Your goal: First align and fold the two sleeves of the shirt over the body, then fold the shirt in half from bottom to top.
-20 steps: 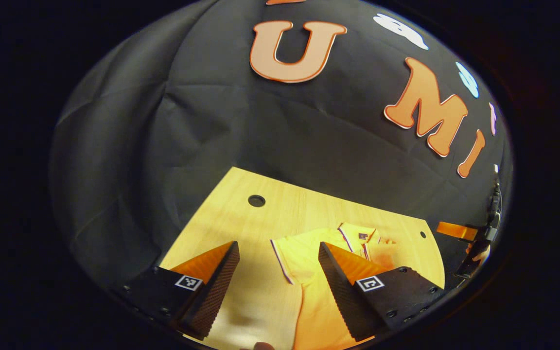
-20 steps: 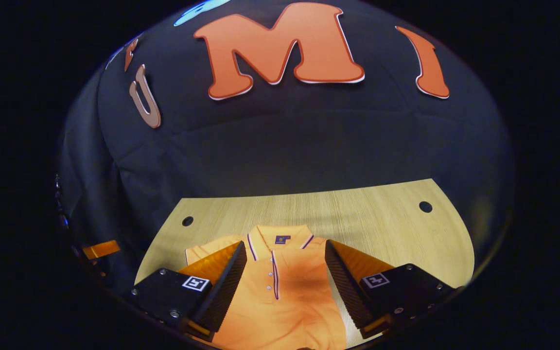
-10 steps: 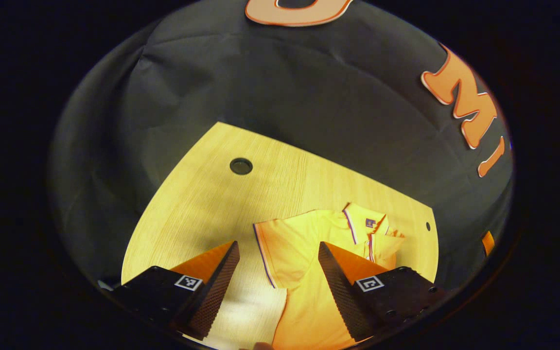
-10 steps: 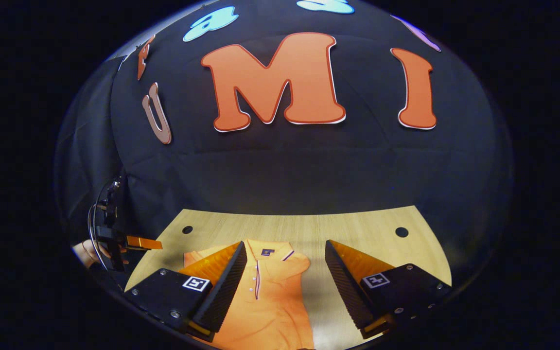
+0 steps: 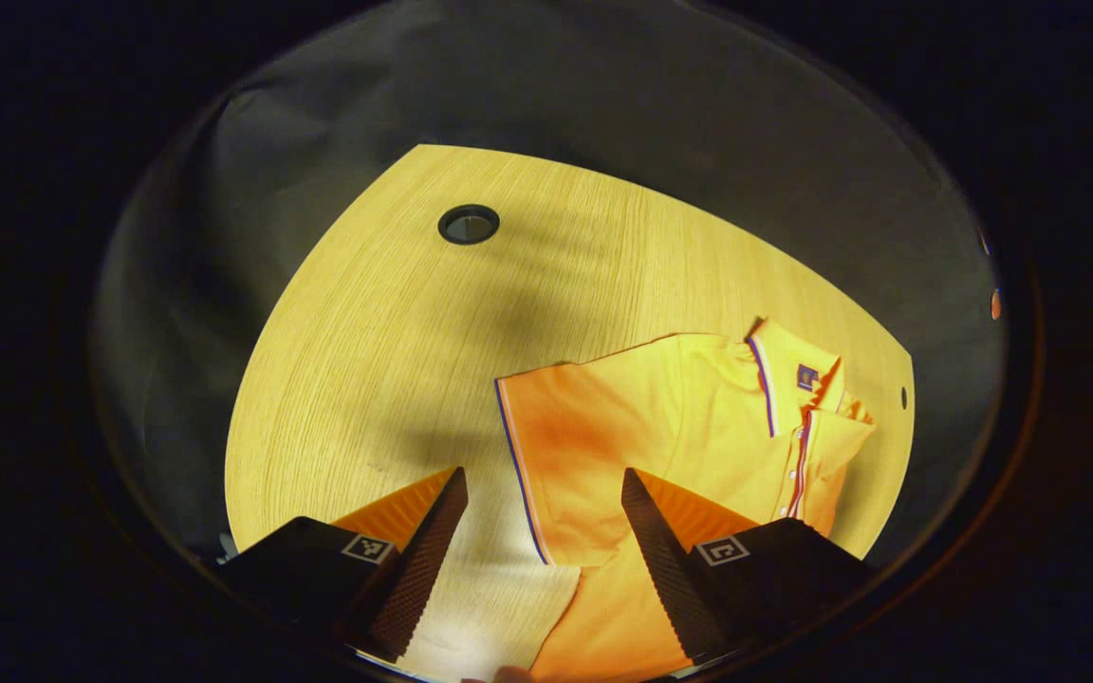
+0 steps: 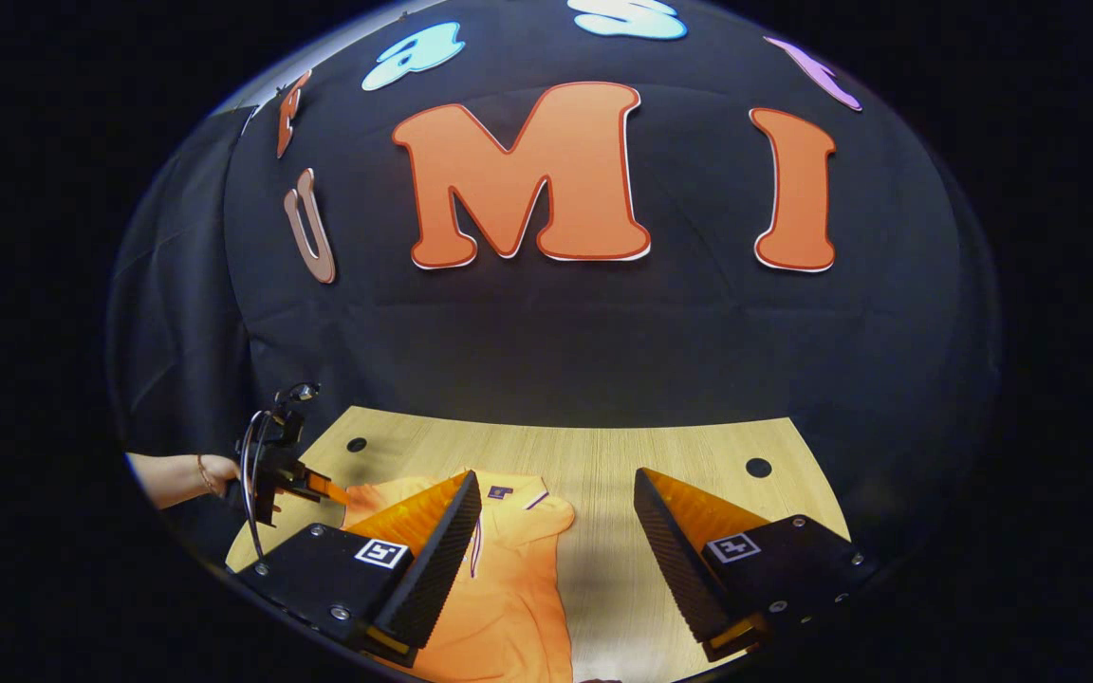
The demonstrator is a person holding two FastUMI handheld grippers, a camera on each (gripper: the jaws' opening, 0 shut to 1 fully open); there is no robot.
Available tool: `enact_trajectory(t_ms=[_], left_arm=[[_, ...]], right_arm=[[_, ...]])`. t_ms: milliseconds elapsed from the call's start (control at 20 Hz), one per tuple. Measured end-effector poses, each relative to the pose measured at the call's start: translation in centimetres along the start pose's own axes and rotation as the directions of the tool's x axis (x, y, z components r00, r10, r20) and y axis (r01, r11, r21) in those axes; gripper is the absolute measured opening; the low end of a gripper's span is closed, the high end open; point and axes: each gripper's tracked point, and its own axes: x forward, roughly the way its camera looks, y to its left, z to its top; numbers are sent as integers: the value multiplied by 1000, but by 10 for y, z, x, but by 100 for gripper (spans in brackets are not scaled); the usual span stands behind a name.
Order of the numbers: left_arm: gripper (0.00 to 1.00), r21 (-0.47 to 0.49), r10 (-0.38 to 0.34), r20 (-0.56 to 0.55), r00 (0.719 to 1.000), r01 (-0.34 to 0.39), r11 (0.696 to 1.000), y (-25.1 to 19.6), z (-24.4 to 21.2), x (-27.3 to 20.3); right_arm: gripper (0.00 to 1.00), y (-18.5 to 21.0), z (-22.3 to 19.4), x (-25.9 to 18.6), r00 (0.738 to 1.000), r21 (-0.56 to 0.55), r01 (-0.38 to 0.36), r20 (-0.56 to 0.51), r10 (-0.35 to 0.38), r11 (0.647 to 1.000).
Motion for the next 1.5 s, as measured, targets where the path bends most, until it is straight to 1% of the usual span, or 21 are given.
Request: enact_trajectory(t_ms=[200,300,450,500,550,600,650,700,750,850,900,950,1000,1050,1150,1250,1350,1500], left_arm=[[99,9,43,-55,998,-43,999,-3,-8,18],[99,38,93,-69,993,-90,995,1,-11,23],[99,22,115,-89,989,-113,993,0,-14,32],[97,9,105,-115,988,-104,994,-3,-21,34],[93,16,135,-123,983,-134,991,-2,-20,28],[80,21,129,-105,986,-127,992,-2,-20,39],[76,25,131,-119,984,-129,991,-3,-21,37],[71,27,128,-110,986,-126,992,-4,-18,35],[70,32,125,-114,986,-122,992,-5,-19,35],[42,22,105,-123,987,-103,994,-12,-21,38],[12,8,102,-136,985,-102,995,-13,-24,35],[12,3,104,-110,988,-105,994,-10,-19,34],[1,-26,76,-103,992,-79,997,-17,-21,34],[1,-31,56,-89,994,-59,998,-24,-19,29],[1,12,52,-40,998,-52,999,-29,-11,14],[1,80,40,5,999,-41,996,-43,-2,-7],[1,167,30,45,999,-37,985,-59,2,-31],[1,250,-18,85,996,-4,968,-96,0,-61]], right_arm=[[99,-16,-13,4,999,18,10,-35,-9,1000],[99,-22,-17,8,999,29,11,-43,-10,1000],[99,-32,-20,10,999,41,15,-51,-13,999],[99,-36,-22,10,998,45,18,-55,-15,999],[99,-38,-24,10,998,49,22,-58,-19,999],[99,-40,-27,11,998,53,22,-61,-19,998],[99,-44,-29,12,998,63,21,-64,-17,998],[98,-46,-31,11,998,72,21,-69,-16,997],[99,-49,-34,11,997,78,23,-72,-17,997],[99,-52,-39,12,997,85,22,-81,-16,996],[99,-51,-44,12,996,88,17,-91,-9,996],[99,-51,-46,12,995,89,14,-95,-6,996],[99,-54,-48,12,995,89,16,-97,-7,996],[99,-56,-50,11,995,87,18,-99,-9,996],[99,-58,-50,10,996,90,15,-94,-7,996],[99,-60,-47,7,996,98,12,-86,-3,995],[99,-62,-45,4,997,105,8,-76,0,994],[98,-61,-41,-2,998,118,-5,-61,12,993]])
